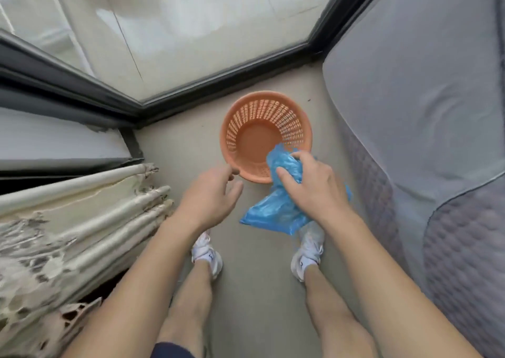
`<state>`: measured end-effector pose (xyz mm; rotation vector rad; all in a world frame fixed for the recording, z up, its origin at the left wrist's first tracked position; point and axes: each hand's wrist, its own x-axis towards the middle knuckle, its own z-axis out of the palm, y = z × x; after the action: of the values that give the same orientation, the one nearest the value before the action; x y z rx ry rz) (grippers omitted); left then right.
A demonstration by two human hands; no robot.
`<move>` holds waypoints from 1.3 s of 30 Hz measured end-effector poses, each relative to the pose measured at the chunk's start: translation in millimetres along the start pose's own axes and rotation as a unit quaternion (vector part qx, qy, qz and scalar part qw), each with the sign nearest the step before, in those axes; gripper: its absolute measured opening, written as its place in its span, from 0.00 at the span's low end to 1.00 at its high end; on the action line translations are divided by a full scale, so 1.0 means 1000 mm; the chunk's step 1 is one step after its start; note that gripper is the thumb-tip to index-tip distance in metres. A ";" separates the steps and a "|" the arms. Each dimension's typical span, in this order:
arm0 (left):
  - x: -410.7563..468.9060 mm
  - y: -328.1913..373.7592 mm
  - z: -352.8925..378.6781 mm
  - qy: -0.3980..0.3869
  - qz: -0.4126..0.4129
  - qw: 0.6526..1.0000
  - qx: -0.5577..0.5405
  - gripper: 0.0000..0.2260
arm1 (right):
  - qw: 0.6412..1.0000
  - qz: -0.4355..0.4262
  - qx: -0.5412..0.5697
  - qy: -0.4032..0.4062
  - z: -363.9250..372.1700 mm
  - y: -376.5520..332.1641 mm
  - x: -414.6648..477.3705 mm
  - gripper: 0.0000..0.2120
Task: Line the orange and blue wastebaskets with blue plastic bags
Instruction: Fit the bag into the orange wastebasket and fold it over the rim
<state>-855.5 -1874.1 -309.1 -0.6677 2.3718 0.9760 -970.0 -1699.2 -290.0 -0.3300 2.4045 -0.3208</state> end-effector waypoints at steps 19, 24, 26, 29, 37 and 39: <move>0.041 0.024 0.092 0.139 0.003 0.920 -0.365 0.18 | 0.972 0.053 0.229 -0.003 0.050 0.049 0.104 0.23; 0.052 -0.006 0.126 0.118 0.076 0.951 -0.275 0.29 | 0.961 0.082 0.264 -0.018 0.091 0.052 0.132 0.38; 0.061 -0.013 0.129 0.110 0.097 0.940 -0.308 0.27 | 0.954 0.089 0.285 -0.016 0.104 0.051 0.146 0.41; 0.084 -0.026 0.134 0.138 0.119 0.946 -0.270 0.22 | 0.956 0.083 0.283 0.008 0.113 0.053 0.169 0.29; 0.191 -0.062 0.144 0.342 0.090 0.931 -0.095 0.12 | 0.965 -0.088 0.226 0.100 0.128 0.068 0.220 0.25; 0.214 -0.070 0.146 0.377 0.090 0.918 -0.087 0.14 | 0.955 -0.169 0.188 0.152 0.133 0.074 0.222 0.29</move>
<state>-940.8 -1863.6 -563.1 -1.0586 3.0787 1.1675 -1056.8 -1719.1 -544.0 -0.5478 2.5047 -1.0365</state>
